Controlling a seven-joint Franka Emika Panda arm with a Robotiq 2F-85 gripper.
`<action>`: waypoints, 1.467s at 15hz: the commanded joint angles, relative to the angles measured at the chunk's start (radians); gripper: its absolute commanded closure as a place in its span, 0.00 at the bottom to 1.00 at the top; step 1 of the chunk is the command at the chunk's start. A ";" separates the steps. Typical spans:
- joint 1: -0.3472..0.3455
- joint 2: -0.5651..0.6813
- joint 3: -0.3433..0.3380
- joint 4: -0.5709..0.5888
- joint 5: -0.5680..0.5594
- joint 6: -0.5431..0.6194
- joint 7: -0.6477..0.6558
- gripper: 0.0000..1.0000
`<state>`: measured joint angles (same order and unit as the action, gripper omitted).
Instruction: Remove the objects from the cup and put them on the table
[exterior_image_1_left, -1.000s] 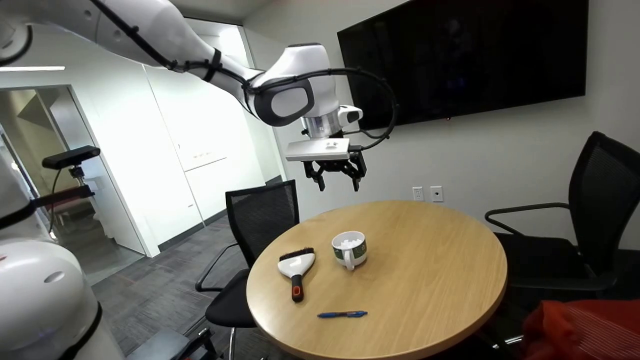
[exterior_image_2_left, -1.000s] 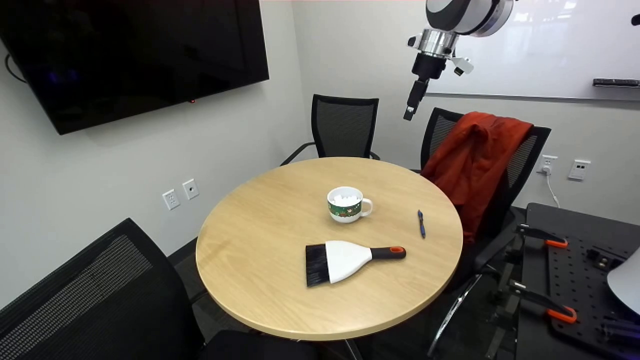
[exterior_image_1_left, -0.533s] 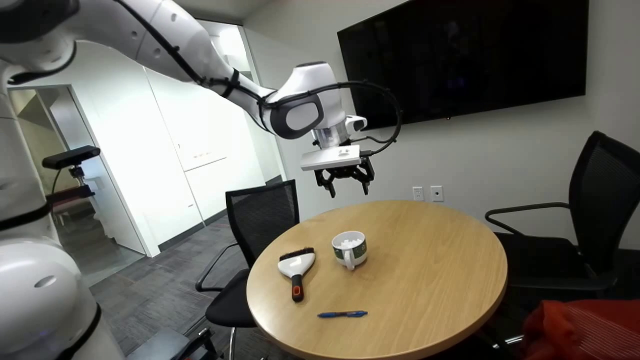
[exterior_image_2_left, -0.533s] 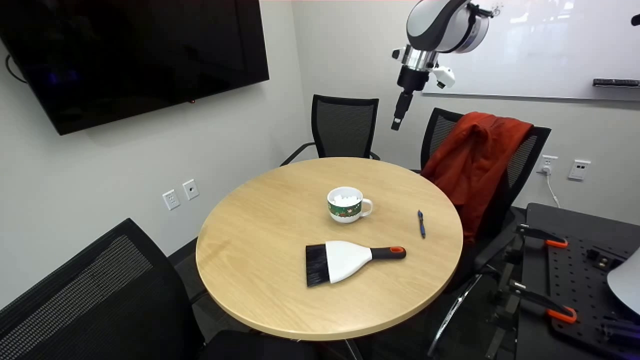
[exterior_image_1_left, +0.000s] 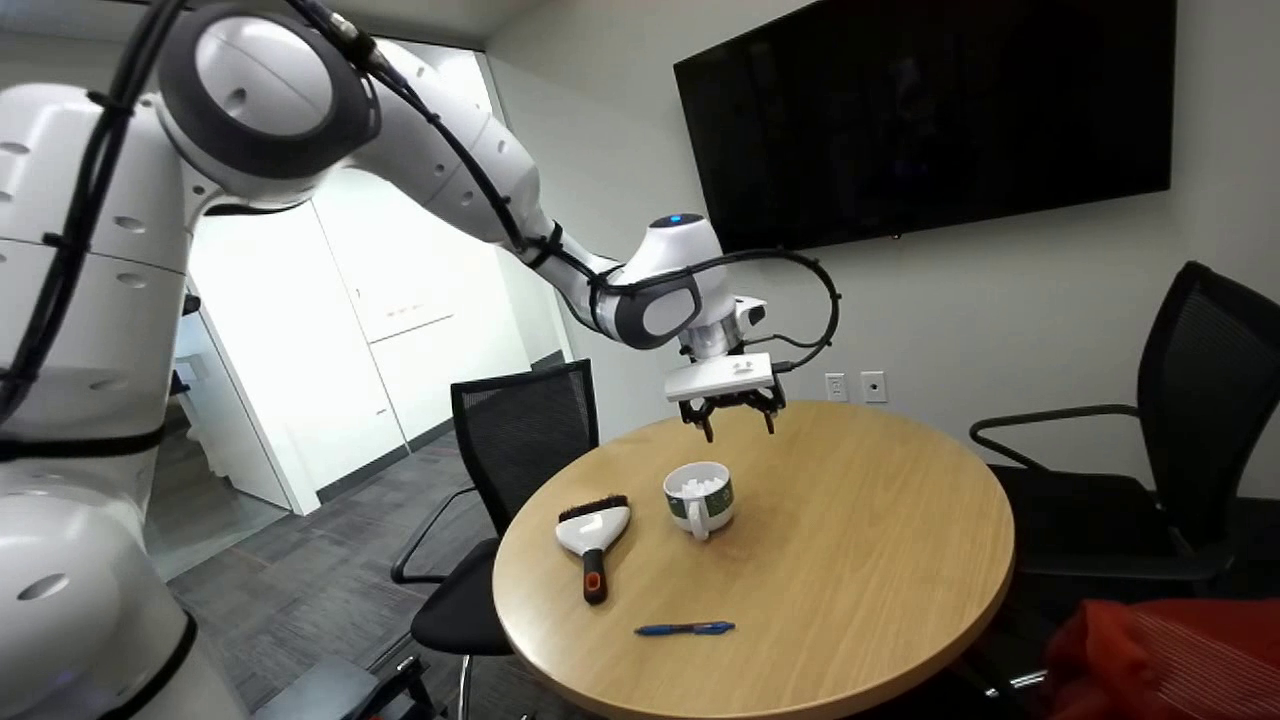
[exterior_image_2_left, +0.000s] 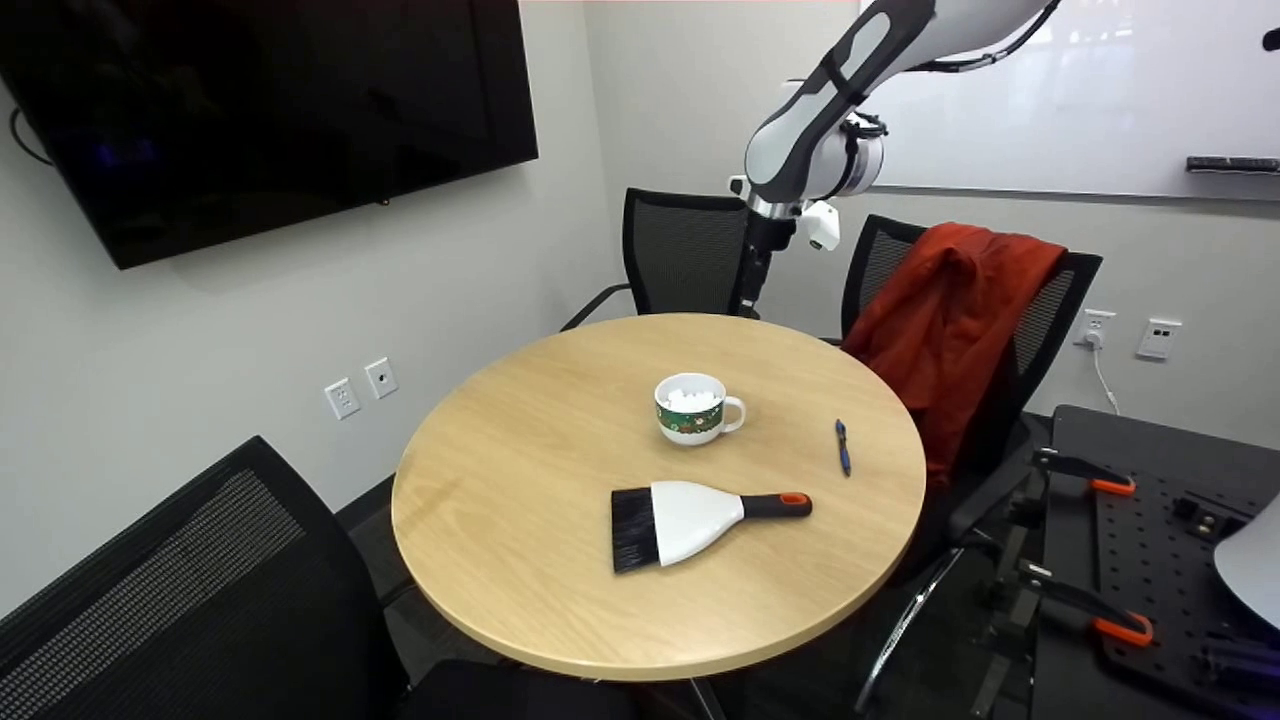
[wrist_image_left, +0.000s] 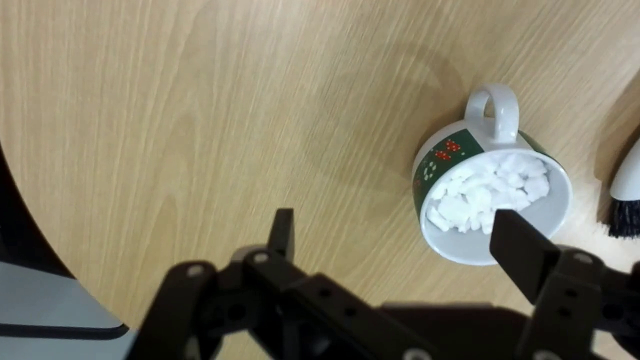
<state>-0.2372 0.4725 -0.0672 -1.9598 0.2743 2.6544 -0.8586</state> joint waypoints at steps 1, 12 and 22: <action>-0.041 0.110 0.048 0.103 -0.078 -0.019 0.012 0.00; -0.056 0.132 0.116 0.101 -0.079 0.019 0.038 0.00; 0.053 0.279 0.052 0.214 -0.304 0.099 0.323 0.00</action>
<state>-0.2021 0.7024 0.0045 -1.8029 0.0361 2.7450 -0.6062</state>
